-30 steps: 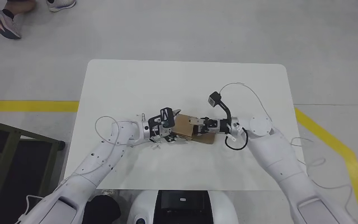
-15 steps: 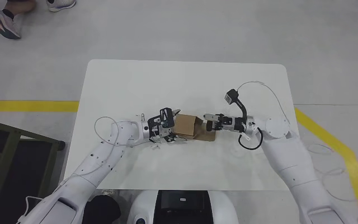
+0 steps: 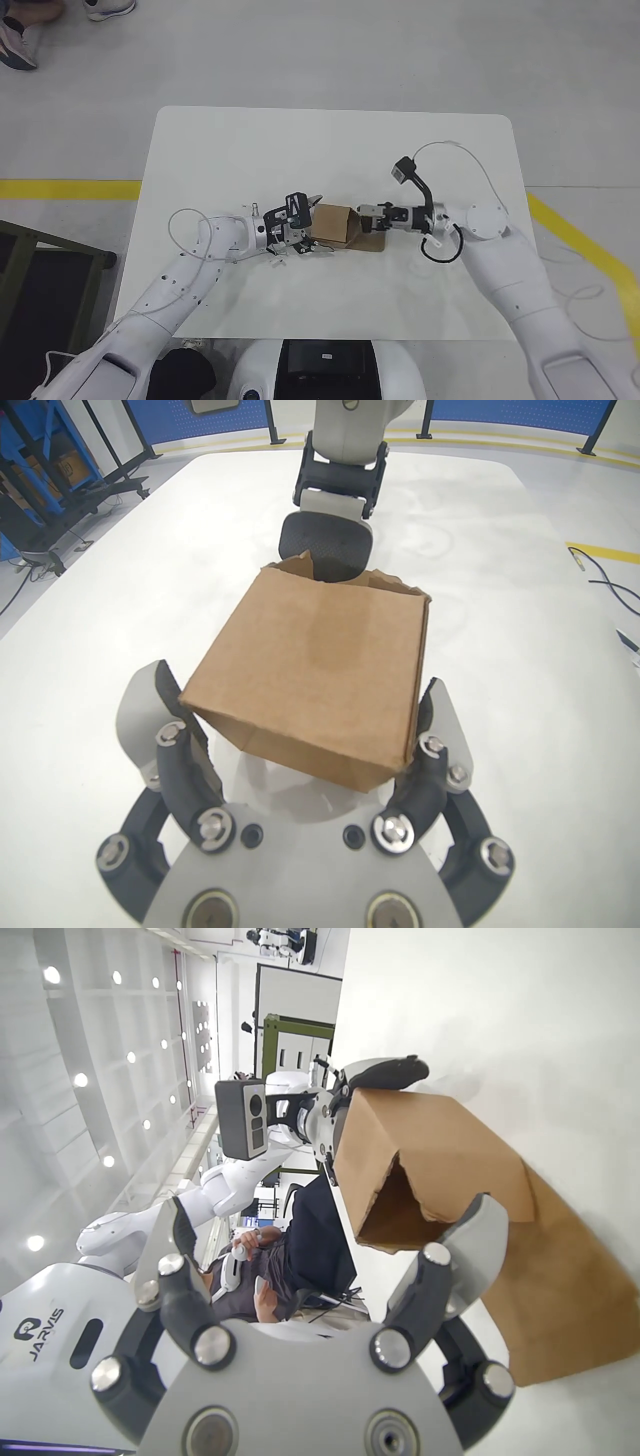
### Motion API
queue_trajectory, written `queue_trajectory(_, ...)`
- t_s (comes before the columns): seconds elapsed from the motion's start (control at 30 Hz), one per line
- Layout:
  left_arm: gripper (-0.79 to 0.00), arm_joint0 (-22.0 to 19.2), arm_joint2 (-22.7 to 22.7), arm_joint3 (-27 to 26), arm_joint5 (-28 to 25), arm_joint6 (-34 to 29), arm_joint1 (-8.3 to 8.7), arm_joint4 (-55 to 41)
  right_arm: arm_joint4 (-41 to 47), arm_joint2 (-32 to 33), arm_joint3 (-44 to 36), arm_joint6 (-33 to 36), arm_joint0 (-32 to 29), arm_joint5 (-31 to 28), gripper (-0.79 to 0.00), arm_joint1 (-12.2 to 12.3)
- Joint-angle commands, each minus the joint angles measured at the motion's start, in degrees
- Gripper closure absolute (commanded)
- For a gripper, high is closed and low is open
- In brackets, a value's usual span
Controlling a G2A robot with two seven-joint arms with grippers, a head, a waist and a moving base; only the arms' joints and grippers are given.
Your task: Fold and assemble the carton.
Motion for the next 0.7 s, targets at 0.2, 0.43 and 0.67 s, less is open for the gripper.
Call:
queue_trajectory(0.2, -0.785, 0.2, -0.3, -0.2, -0.1, 0.0, 0.05, 0.0, 0.5, -1.2, 1.4, 1.2, 0.7, -0.3, -0.785, -0.4)
queue_trajectory(0.43, -0.785, 0.3, -0.3, -0.3, -0.2, -0.1, 0.04, -0.1, 2.2, -2.3, 1.6, -2.1, 0.0, 1.0, -0.785, -1.1)
queue_trajectory(0.67, -0.785, 0.3, -0.4, -0.4, -0.2, -0.4, 0.01, -0.2, 3.1, -3.1, 1.5, -3.0, -0.4, 0.7, -0.785, -1.6)
